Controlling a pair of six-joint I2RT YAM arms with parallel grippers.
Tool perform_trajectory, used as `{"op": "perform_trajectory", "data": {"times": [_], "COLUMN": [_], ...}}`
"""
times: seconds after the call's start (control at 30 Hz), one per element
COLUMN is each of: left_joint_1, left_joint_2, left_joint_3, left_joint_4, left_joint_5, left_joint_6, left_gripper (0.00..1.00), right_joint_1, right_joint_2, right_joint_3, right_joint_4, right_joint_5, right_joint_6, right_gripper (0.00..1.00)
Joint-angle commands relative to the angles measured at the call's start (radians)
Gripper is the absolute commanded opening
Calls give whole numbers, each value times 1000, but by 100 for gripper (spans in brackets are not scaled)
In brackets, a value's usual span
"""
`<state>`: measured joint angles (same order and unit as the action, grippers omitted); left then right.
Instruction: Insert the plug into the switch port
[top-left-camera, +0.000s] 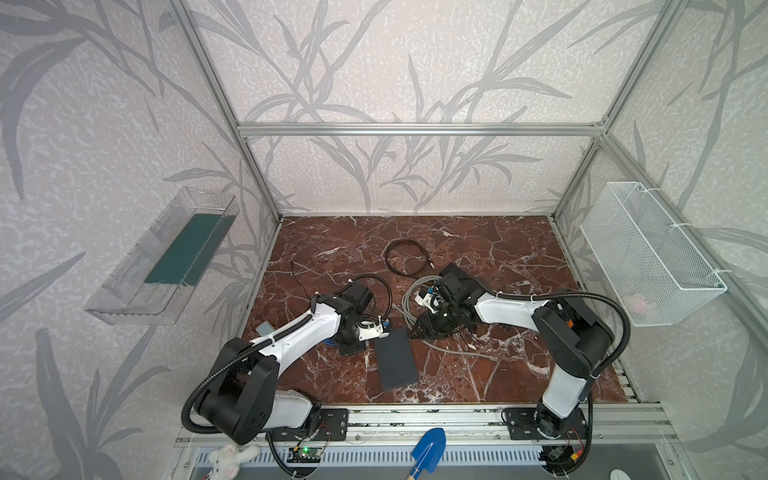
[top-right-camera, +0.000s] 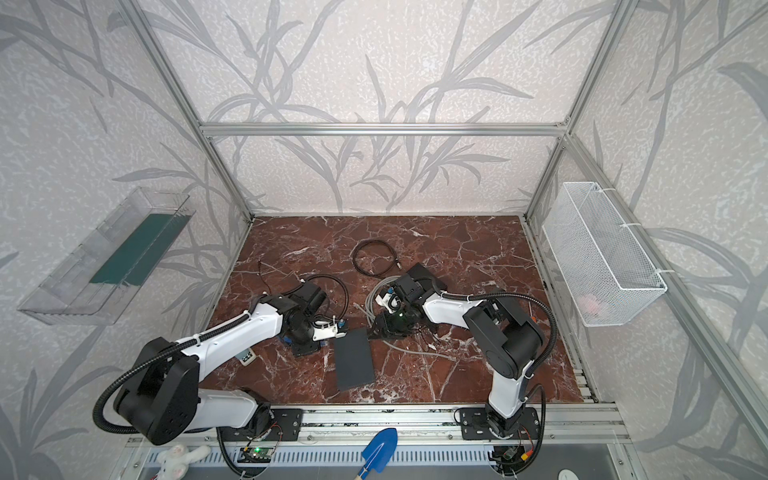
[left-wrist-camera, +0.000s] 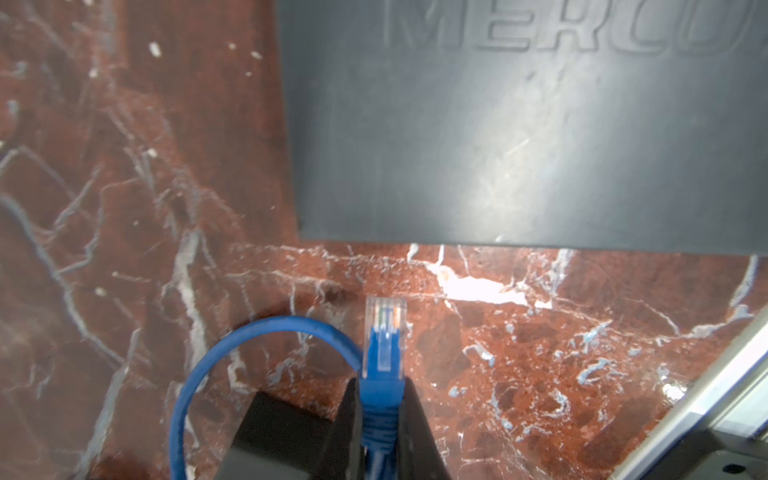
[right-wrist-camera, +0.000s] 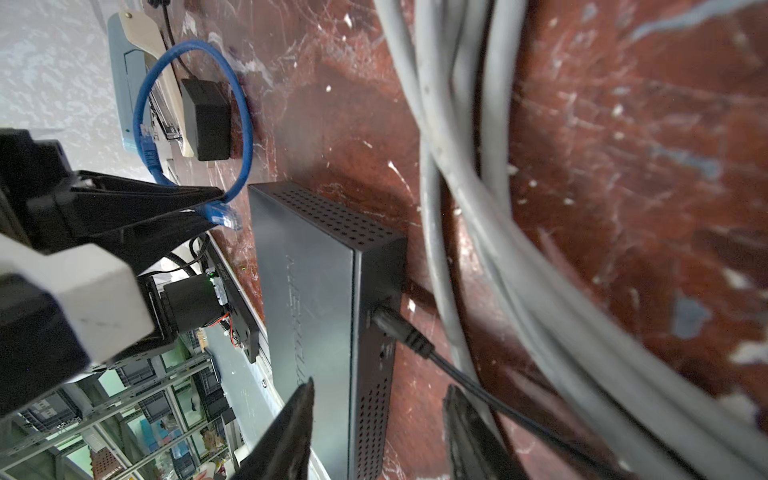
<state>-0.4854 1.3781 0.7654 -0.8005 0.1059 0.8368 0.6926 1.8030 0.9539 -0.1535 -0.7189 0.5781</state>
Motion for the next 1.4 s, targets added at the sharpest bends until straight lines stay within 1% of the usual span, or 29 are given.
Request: {"op": "perform_trajectory", "data": {"times": [0.0,0.2,0.33,0.47,0.63,0.83,0.97,1.17,1.37], "left_joint_1": [-20,-83,-103,-102,-111,-106,-102,-95,-90], "left_joint_2": [29,110,155,170,228,254,247,219,247], "left_joint_3": [15,52,93,128,192,153,129,104,121], "left_joint_4": [-11,47,75,118,118,207,261,311,341], "left_joint_5": [30,1,-8,34,75,81,120,146,168], "left_joint_6": [27,30,23,29,68,79,70,66,79], "left_gripper": [0,0,0,0,0,0,0,0,0], "right_joint_1": [-3,-2,-2,-6,-22,-19,-1,14,24], "right_joint_2": [7,9,19,34,56,103,139,155,130], "right_joint_3": [29,23,13,22,40,95,128,125,102], "right_joint_4": [10,-4,-19,-78,-113,-115,-128,-98,-36], "right_joint_5": [-14,-31,-43,-25,11,37,40,48,15], "right_joint_6": [8,7,4,-25,-32,-38,-56,-44,-56], "right_gripper": [51,51,52,52,52,51,51,51,53]}}
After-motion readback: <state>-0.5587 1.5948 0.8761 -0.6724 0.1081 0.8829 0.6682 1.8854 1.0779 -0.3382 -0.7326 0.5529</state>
